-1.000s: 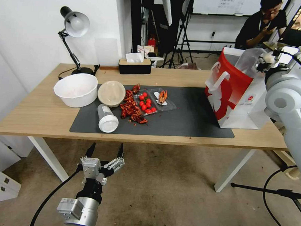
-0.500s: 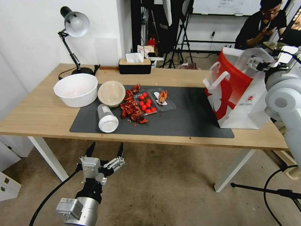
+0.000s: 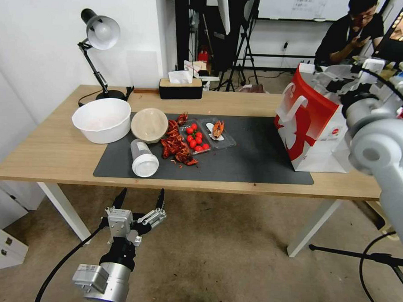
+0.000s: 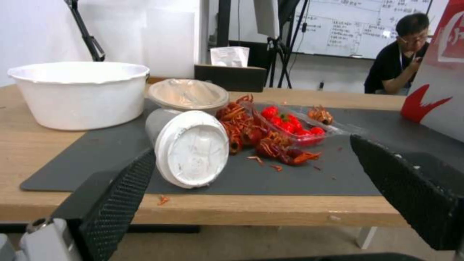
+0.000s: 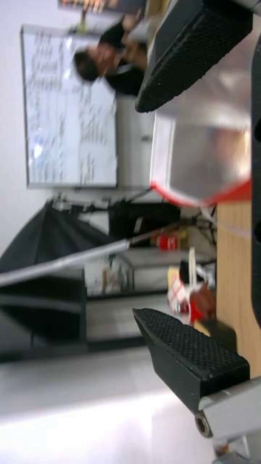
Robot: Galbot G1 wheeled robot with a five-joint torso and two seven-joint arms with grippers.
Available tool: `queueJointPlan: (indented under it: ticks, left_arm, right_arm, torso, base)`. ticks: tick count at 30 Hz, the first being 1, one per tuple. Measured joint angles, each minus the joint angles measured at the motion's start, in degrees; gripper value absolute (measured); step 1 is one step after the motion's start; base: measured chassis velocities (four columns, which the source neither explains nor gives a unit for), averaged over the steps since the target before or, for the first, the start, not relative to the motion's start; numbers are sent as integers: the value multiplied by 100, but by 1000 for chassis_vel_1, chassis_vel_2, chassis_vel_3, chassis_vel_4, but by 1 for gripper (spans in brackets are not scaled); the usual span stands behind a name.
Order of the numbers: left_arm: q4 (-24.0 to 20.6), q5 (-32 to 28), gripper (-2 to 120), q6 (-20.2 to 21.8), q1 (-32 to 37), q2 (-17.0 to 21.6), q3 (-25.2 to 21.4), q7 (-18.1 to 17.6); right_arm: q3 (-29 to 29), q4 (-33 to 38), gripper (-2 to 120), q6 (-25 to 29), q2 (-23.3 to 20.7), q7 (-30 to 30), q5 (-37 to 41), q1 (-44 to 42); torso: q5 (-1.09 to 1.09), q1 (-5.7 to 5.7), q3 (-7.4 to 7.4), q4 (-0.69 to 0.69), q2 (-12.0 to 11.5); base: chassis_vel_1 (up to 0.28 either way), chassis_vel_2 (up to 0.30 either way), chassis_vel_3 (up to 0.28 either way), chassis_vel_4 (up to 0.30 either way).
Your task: Pick up the trash from the table and place it into the takeout bag.
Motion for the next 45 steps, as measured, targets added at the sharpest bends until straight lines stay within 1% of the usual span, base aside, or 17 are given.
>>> queueJointPlan:
  ticks: [1, 3, 5, 6, 7, 10, 15, 18, 21, 25, 27, 28, 30, 31, 33, 41, 45]
  left_arm:
    - [0, 0, 100, 0, 0, 0, 0, 0]
    - [-1, -1, 100, -16, 6, -16, 10, 11]
    - [-1, 0, 100, -32, 9, -19, 24, 20]
    - [-1, 0, 100, -32, 9, -19, 24, 20]
    - [0, 2, 100, -41, 9, -17, 31, 25]
    - [22, 9, 100, -48, 3, -19, 45, 37]
    - [36, 9, 100, -51, -1, -16, 48, 39]
    - [54, -3, 100, -58, -20, 0, 39, 39]
    - [64, -25, 100, -69, -38, 5, 32, 39]
    - [75, -32, 100, -72, -47, 12, 31, 32]
    - [75, -58, 100, -63, -66, 9, 23, 10]
    - [75, -58, 100, -63, -66, 9, 23, 10]
    - [75, -69, 100, -60, -70, 7, 20, 8]
    - [75, -69, 100, -60, -70, 7, 20, 8]
    - [76, -75, 100, -60, -70, 19, 21, 10]
    - [136, -103, 100, -60, -160, 1, 34, 19]
    - [154, -136, 100, -57, -212, -5, 22, 20]
  right_arm:
    - [0, 0, 100, 0, 0, 0, 0, 0]
    - [60, 132, 100, 838, -49, -822, -584, -547]
    - [167, 252, 100, 1360, -116, -1469, -815, -1080]
    - [167, 252, 100, 1360, -116, -1469, -815, -1080]
    - [221, 316, 100, 1562, -140, -1726, -916, -1348]
    - [400, 657, 100, 1837, -113, -2031, -1273, -2132]
    - [531, 842, 100, 2080, 17, -2138, -1544, -2723]
    - [596, 938, 100, 2367, 202, -2191, -1791, -3232]
    - [836, 989, 100, 2738, 600, -2318, -2152, -4040]
    - [964, 986, 100, 2981, 832, -2423, -2332, -4469]
    - [1082, 982, 100, 3178, 1116, -2521, -2515, -4906]
    - [1082, 982, 100, 3178, 1116, -2521, -2515, -4906]
    - [1169, 977, 100, 3376, 1389, -2598, -2679, -5319]
    - [1169, 977, 100, 3376, 1389, -2598, -2679, -5319]
    - [1233, 970, 100, 3554, 1607, -2652, -2787, -5699]
    - [1346, 903, 100, 3941, 2065, -2701, -2841, -6417]
    - [1347, 840, 100, 4042, 2169, -2723, -2842, -6523]
  torso:
    - [0, 0, 0, 0, 0]
    - [2, -1, 0, -1, 0]
    - [2, -1, 0, -1, 0]
    - [2, -1, 0, -1, 0]
    - [2, -1, 0, -1, 0]
    - [1, -1, 0, -1, 0]
    - [1, -2, 0, -1, 0]
    - [0, -1, 0, 0, 0]
    - [2, -1, 0, 0, 0]
    - [1, -1, 0, -1, 0]
    - [1, -1, 0, 0, 0]
    - [1, -1, 0, 0, 0]
    - [1, -1, 0, -1, -1]
    - [1, -1, 0, -1, -1]
    - [2, -1, 0, 0, -1]
    - [1, 0, 0, -1, -1]
    - [1, 0, 0, -1, 0]
  base:
    - [0, 0, 0, 0]
    - [0, 0, 0, 0]
    - [0, 0, 0, 0]
    - [0, 0, 0, 0]
    - [0, 0, 0, 0]
    - [0, 0, 0, 0]
    - [0, 0, 0, 0]
    - [0, 0, 0, 0]
    - [0, 0, 0, 0]
    - [0, 0, 0, 0]
    - [0, 0, 0, 0]
    - [0, 0, 0, 0]
    - [0, 0, 0, 0]
    - [0, 0, 0, 0]
    - [0, 0, 0, 0]
    - [0, 0, 0, 0]
    - [0, 0, 0, 0]
